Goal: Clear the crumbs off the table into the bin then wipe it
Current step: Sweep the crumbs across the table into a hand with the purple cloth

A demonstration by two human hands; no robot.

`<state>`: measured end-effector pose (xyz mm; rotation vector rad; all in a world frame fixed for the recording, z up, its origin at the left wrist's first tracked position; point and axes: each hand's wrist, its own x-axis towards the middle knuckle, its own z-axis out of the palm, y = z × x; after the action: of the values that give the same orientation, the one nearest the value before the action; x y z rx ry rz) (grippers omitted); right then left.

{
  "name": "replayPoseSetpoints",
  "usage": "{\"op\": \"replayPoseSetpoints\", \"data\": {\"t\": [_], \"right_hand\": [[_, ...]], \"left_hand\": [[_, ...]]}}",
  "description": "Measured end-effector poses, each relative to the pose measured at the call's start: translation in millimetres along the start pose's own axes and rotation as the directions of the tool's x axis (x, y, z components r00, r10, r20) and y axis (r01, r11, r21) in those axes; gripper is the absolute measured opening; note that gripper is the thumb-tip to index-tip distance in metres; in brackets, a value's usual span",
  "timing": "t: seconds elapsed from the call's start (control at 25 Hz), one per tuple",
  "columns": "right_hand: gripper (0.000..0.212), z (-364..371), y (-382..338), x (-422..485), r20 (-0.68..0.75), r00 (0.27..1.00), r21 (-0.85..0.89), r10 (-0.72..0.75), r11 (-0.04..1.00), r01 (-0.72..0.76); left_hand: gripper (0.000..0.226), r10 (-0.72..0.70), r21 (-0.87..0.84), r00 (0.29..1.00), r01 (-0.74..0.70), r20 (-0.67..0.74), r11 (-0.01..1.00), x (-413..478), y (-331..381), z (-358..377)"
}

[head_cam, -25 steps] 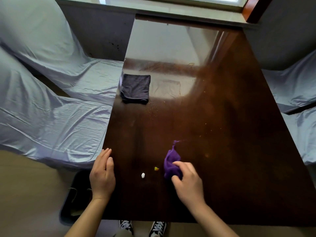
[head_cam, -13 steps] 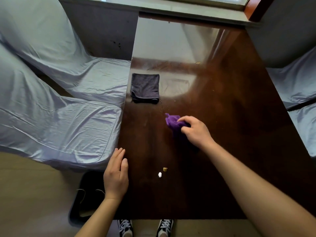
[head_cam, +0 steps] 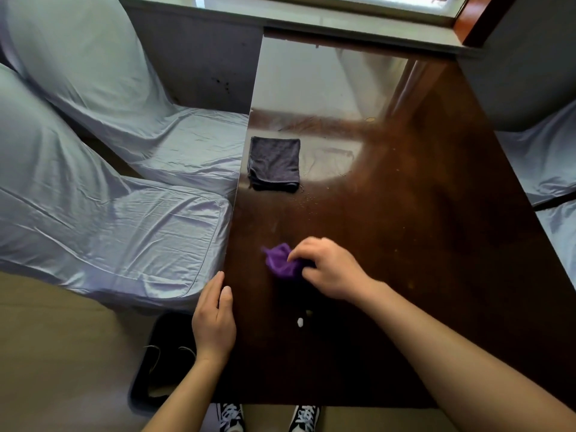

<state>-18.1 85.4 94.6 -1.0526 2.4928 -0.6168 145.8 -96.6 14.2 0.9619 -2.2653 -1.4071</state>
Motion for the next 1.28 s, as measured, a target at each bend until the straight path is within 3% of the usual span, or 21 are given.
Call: {"op": "replayPoseSetpoints", "data": {"t": [0.08,0.2,0.36,0.44,0.52,0.6,0.68,0.8,0.88,1.0,1.12,1.28], "right_hand": [[0.038,-10.2,5.0,34.8,-0.108,0.992,-0.035,0.061,0.997,-0.065],[0.039,-8.9,8.6,74.0,-0.035,0.987,-0.130,0.159,0.978,-0.163],[0.036,18.9,0.6,34.5,0.068,0.998,-0.275,0.003,0.961,0.016],[0.037,27.6,-3.2,-2.8,0.134,0.988,-0.149,-0.073,0.985,0.093],[0.041,22.8,3.8,-33.1,0.078,0.997,0.028,-0.016,1.000,0.014],[0.043,11.7,23.2,-57.5,-0.115,0.978,0.218,0.177,0.965,-0.149],[0.042,2.3,46.7,-83.4,-0.211,0.884,0.305,0.416,0.888,-0.345],[0.039,15.5,55.0,-116.4,-0.216,0.780,0.192,0.588,0.808,-0.556],[0.039,37.9,35.8,-126.2,-0.262,0.799,0.130,0.541,0.840,-0.526],[0.040,68.9,-7.6,-118.7,-0.270,0.866,0.164,0.421,0.906,-0.389],[0.038,77.8,-39.4,-102.8,-0.212,0.908,0.345,0.362,0.897,-0.277],[0.033,56.1,-20.7,-112.5,-0.258,0.782,0.618,0.568,0.719,-0.319]], "left_hand": [[0.035,-0.007,-0.003,1.000,0.007,0.001,1.000,0.2,0.9,-0.2],[0.035,0.001,0.009,1.000,-0.001,0.000,1.000,0.6,-1.7,0.1],[0.034,0.013,-0.014,1.000,-0.013,-0.004,1.000,2.5,-6.4,1.8],[0.034,0.000,-0.046,1.000,-0.001,-0.004,0.999,3.8,-9.2,1.8],[0.034,-0.019,-0.094,1.000,0.020,0.010,0.995,3.6,-11.9,1.1],[0.040,-0.062,-0.176,0.998,0.067,0.034,0.982,5.3,-14.5,-1.5],[0.047,-0.105,-0.267,0.992,0.119,0.065,0.956,9.7,-18.5,-2.4],[0.036,-0.200,-0.544,0.970,0.243,0.138,0.803,13.5,-24.5,-1.5],[0.032,-0.219,-0.643,0.959,0.284,0.180,0.711,13.7,-29.0,-1.9],[0.039,-0.190,-0.619,0.955,0.294,0.230,0.729,16.5,-39.9,-2.2],[0.044,-0.172,-0.575,0.952,0.292,0.255,0.764,15.9,-47.3,-5.2],[0.036,-0.181,-0.600,0.953,0.294,0.243,0.744,7.8,-47.9,-7.8]]}}
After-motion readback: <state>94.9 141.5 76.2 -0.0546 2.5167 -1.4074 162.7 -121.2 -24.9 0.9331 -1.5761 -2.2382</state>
